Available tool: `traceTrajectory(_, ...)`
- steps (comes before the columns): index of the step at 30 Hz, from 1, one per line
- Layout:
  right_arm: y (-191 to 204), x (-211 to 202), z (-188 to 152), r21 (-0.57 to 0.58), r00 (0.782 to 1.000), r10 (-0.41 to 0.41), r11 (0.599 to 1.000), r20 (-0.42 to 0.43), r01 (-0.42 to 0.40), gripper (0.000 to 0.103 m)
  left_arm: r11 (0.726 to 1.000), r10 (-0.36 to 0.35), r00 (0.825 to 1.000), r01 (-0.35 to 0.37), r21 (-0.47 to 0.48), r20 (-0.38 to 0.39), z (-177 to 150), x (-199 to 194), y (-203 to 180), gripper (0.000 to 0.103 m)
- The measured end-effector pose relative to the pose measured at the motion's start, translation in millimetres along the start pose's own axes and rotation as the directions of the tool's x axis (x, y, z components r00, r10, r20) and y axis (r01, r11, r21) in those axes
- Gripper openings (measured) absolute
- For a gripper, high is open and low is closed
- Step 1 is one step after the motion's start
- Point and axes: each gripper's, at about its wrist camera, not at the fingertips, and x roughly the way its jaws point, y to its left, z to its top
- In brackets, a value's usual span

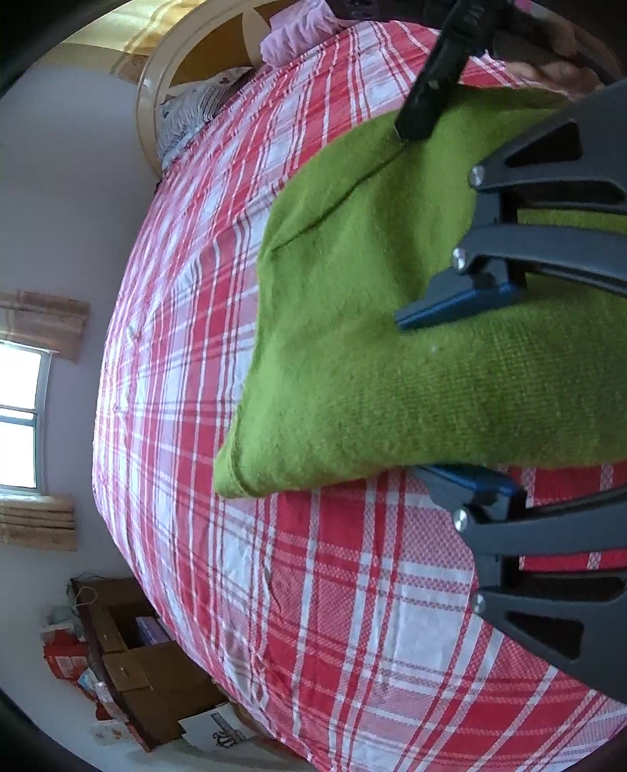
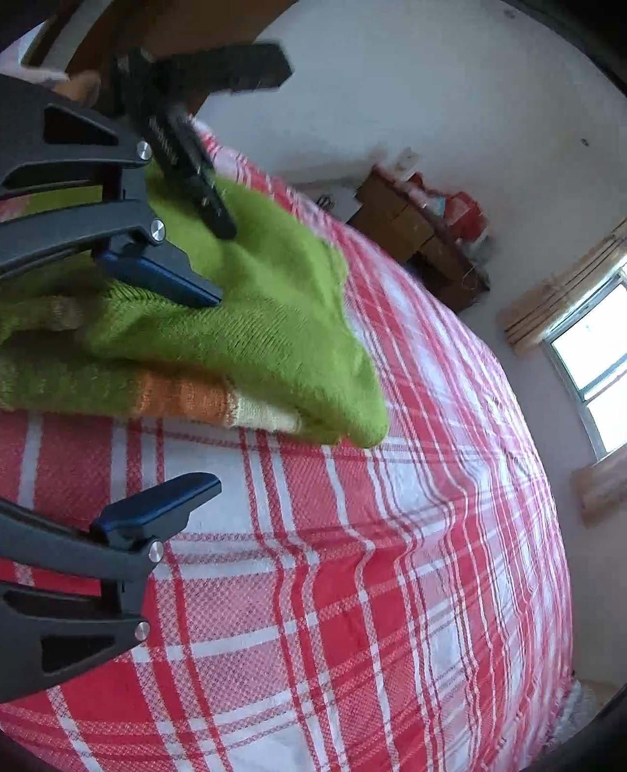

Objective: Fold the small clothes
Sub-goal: 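Lift the folded sweater with both tools and carry it toward the bed edge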

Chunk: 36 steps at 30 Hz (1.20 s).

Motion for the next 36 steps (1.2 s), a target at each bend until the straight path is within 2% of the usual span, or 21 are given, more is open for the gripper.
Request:
traceTrajectory(3,6.6,-1.7,6.2,-0.064,1.0,-0.022,0.998,0.008,0.022,0.071,0.999,-0.034,0.999,0.034,-0.012,0.013,5.6,-9.4,8.2,0.057)
traceTrajectory(6,7.1,18.4,13.9,-0.086,0.999,-0.002,0.996,-0.034,-0.001,0.072,1.0,0.006,0.999,-0.006,-0.009,0.033,11.8,-8.5,11.7,0.08)
traceTrajectory(7,6.0,29.4,14.1,-0.081,0.997,0.023,0.996,-0.068,-0.029,0.071,1.0,0.002,1.0,-0.002,-0.011,0.015,12.3,-3.1,12.6,0.08)
traceTrajectory(8,3.9,40.3,13.1,-0.064,0.993,0.063,0.996,-0.104,-0.07,0.072,1.0,-0.022,1.0,0.022,-0.012,-0.019,10.8,5.1,13.3,0.08)
traceTrajectory(9,3.7,44.5,11.6,-0.058,0.991,0.079,0.995,-0.105,-0.085,0.073,0.998,-0.06,0.997,0.059,-0.02,-0.055,7.6,14.6,14.2,0.081)
traceTrajectory(12,6.8,47.2,12.3,-0.064,0.993,0.065,0.995,-0.103,-0.072,0.073,0.988,-0.124,0.991,0.119,-0.094,-0.058,1.6,24.1,25.1,0.088)
traceTrajectory(14,10.8,48.0,10.4,-0.074,0.992,0.056,0.995,-0.11,-0.064,0.068,0.977,-0.172,0.984,0.164,-0.139,-0.043,0.1,25.2,31.7,0.083)
traceTrajectory(15,14.1,48.9,10.1,-0.075,0.989,0.072,0.994,-0.128,-0.082,0.047,0.974,-0.191,0.981,0.184,-0.133,-0.035,-0.5,23.6,29.8,0.064)
traceTrajectory(16,16.2,49.8,9.6,-0.048,0.983,0.113,0.991,-0.147,-0.121,0.038,0.971,-0.209,0.977,0.204,-0.125,-0.03,-1.4,21.3,26.6,0.058)
traceTrajectory(17,18.8,49.5,9.3,-0.038,0.984,0.103,0.993,-0.145,-0.11,0.038,0.976,-0.19,0.982,0.187,-0.113,-0.019,-2.1,18.1,23.2,0.055)
traceTrajectory(19,30.1,44.5,7.1,-0.073,0.991,0.058,0.995,-0.123,-0.067,0.032,0.983,-0.165,0.986,0.165,-0.082,0.01,-3.8,7.9,14.8,0.042)
traceTrajectory(21,46.4,34.6,4.5,-0.11,0.996,0.022,0.993,-0.09,-0.032,0.031,0.987,-0.151,0.988,0.152,-0.06,0.025,-3.0,-0.6,10.3,0.04)
traceTrajectory(23,62.5,20.9,2.1,-0.137,0.998,0.021,0.99,-0.054,-0.028,0.031,0.99,-0.136,0.99,0.138,-0.041,0.045,-4.1,-12.5,8.6,0.038)
traceTrajectory(31,131.7,-21.0,-7.9,-0.238,0.997,0.069,0.97,0.043,-0.057,0.03,0.99,-0.106,0.982,0.12,-0.078,0.159,3.5,-66.1,40.4,0.037)
traceTrajectory(36,180.5,-23.3,-8.0,-0.296,0.989,0.136,0.948,0.051,-0.115,0.03,0.991,-0.049,0.976,0.074,-0.113,0.211,2.9,-96.8,72.4,0.037)
